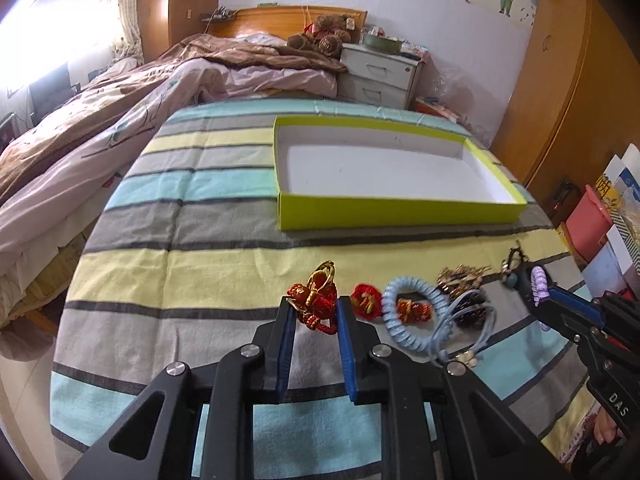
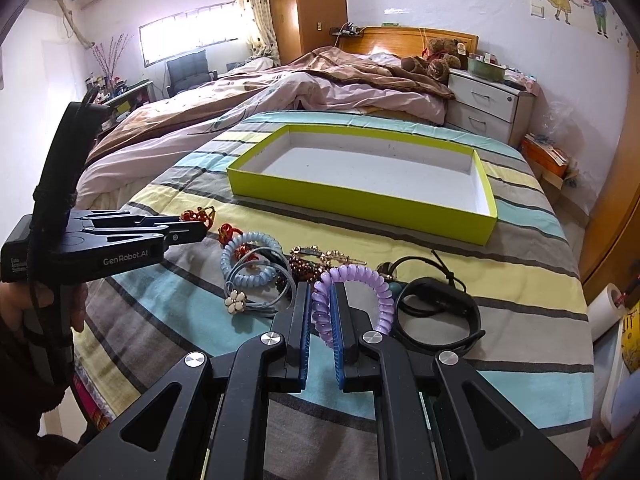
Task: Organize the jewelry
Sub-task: 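Carry both items into the green box and open both tools to release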
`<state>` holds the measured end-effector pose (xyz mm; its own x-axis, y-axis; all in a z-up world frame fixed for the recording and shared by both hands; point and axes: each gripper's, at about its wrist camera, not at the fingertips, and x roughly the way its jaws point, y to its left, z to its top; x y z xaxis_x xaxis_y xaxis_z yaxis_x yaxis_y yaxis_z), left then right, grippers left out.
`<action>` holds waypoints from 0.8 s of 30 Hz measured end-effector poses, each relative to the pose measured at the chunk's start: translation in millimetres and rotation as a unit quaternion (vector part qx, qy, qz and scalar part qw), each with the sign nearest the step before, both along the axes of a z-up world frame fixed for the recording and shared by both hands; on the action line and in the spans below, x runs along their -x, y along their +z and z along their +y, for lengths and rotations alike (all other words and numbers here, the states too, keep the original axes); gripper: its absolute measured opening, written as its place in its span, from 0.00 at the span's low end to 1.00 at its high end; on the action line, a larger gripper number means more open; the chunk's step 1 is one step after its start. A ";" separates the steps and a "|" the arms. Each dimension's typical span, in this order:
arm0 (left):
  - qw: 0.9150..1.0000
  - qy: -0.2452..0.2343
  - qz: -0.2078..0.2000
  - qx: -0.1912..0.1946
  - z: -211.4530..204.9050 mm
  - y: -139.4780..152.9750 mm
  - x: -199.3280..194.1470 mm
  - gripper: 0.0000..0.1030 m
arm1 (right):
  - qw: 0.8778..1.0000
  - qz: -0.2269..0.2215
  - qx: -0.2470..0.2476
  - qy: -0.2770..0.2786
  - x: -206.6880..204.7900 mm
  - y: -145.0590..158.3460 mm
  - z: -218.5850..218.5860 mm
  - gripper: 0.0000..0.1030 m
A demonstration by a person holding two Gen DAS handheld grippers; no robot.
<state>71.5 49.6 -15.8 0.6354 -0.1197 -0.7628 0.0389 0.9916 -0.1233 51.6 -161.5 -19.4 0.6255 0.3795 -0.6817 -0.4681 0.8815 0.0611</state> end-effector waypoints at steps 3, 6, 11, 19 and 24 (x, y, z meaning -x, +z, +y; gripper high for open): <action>1.000 -0.003 -0.014 0.000 -0.8 13.7 1.0 0.20 | 1.000 -0.006 -0.008 0.000 -1.5 8.3 -3.0 0.09; 1.000 -0.005 -0.025 0.005 -0.3 25.5 -2.4 0.20 | 1.000 -0.016 -0.011 -0.001 -4.4 18.5 -5.0 0.09; 0.999 -0.009 -0.033 0.007 -0.7 39.2 -17.0 0.20 | 0.999 -0.031 -0.012 -0.006 -19.1 36.2 -9.3 0.09; 0.999 -0.019 -0.034 0.017 -5.9 46.3 -53.9 0.20 | 1.000 -0.020 -0.005 -0.022 -74.8 40.4 -15.1 0.09; 0.999 -0.024 -0.034 0.022 -8.1 47.4 -82.6 0.20 | 0.999 -0.009 0.006 -0.034 -115.4 37.5 -20.3 0.09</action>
<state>154.2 41.6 31.5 0.6775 -0.1848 -0.7120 0.0969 0.9819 -0.1627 166.9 -181.9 18.1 0.6621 0.3275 -0.6741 -0.4075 0.9122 0.0429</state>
